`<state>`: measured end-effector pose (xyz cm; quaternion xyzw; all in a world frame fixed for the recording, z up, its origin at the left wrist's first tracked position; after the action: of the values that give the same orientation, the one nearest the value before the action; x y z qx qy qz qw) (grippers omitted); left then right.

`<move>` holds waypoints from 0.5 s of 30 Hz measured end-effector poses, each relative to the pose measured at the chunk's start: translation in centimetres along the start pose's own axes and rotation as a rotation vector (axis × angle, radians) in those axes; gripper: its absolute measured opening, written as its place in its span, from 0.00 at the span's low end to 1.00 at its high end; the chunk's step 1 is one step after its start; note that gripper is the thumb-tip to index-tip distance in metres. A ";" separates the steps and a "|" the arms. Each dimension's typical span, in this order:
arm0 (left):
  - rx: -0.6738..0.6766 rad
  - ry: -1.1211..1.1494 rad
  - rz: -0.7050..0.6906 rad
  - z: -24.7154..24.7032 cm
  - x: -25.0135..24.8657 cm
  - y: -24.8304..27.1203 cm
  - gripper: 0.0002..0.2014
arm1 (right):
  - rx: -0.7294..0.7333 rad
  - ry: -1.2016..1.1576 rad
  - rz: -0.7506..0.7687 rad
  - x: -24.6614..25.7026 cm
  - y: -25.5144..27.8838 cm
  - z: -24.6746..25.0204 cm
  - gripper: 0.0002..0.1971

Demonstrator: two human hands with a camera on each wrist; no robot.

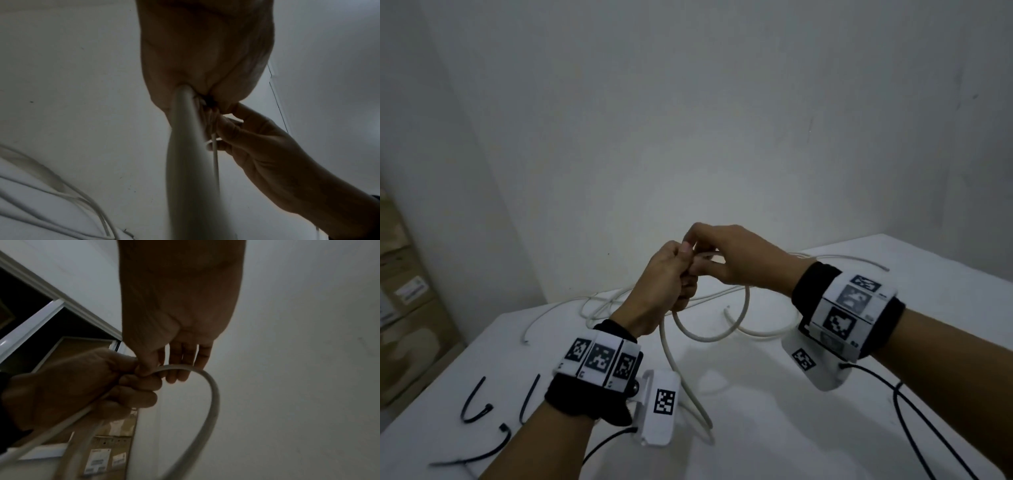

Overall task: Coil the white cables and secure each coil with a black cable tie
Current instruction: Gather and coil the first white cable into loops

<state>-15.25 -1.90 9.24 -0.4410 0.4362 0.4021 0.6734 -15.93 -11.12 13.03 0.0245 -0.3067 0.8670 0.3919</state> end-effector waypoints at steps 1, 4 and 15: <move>0.006 0.003 -0.006 -0.1 0.0 0.0 0.15 | 0.010 -0.100 -0.051 -0.3 0.1 0.0 0.12; 0.006 0.005 -0.013 -0.3 0.1 0.0 0.15 | -0.005 -0.185 -0.124 -0.5 0.1 0.1 0.08; -0.063 0.011 -0.184 0.7 -0.7 0.2 0.11 | -0.093 -0.891 -0.273 -2.4 0.8 0.2 0.12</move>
<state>-15.48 -1.27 9.98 -0.5024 0.3848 0.3499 0.6908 -14.89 -13.23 12.14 0.4170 -0.4776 0.6978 0.3332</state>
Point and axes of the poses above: each hand's wrist, its own y-axis away from the middle knuckle, its own z-axis out of the back of the hand, x = y × z, the point moved 8 cm from there along -y, towards the middle knuckle, and after that the axes turned 1 degree about x, right-handed, at the moved point
